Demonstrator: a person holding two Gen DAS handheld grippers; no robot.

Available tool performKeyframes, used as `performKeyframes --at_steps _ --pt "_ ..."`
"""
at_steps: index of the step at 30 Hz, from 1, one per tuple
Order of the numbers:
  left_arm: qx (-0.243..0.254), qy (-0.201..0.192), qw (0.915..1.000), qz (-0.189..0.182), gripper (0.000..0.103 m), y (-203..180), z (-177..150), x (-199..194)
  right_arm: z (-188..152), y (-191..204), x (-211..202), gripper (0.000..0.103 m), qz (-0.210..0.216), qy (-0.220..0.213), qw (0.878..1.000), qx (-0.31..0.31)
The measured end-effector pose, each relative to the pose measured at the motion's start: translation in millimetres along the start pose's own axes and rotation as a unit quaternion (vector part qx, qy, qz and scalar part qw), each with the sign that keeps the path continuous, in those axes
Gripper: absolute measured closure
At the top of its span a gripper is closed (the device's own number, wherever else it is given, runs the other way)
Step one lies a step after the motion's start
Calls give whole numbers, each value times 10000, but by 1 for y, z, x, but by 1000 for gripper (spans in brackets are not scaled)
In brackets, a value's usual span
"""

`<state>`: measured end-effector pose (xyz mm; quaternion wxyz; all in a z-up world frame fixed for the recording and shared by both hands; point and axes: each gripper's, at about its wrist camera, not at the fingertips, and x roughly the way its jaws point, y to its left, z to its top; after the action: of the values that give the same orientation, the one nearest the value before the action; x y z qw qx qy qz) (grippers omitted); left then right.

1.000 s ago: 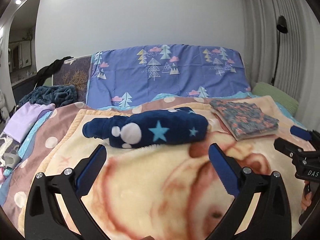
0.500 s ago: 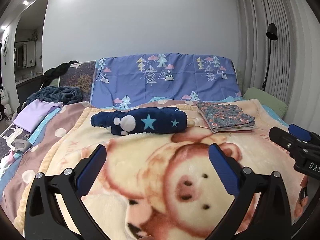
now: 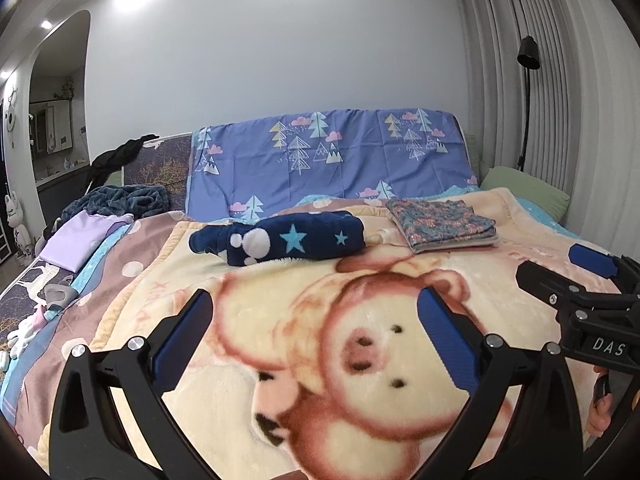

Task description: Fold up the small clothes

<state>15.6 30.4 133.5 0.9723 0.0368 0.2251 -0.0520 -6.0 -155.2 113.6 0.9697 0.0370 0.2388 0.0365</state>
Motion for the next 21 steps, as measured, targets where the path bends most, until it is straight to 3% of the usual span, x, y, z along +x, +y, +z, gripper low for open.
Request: performKeyframes --at_steps 9,21 --pt "16 59 9998 189 1 -4 -13 -5 -11 0 -6 2 -84 90 9999 -70" --pt "-20 309 9994 181 1 -8 -17 -2 -18 0 -5 2 -141 160 9997 -85"
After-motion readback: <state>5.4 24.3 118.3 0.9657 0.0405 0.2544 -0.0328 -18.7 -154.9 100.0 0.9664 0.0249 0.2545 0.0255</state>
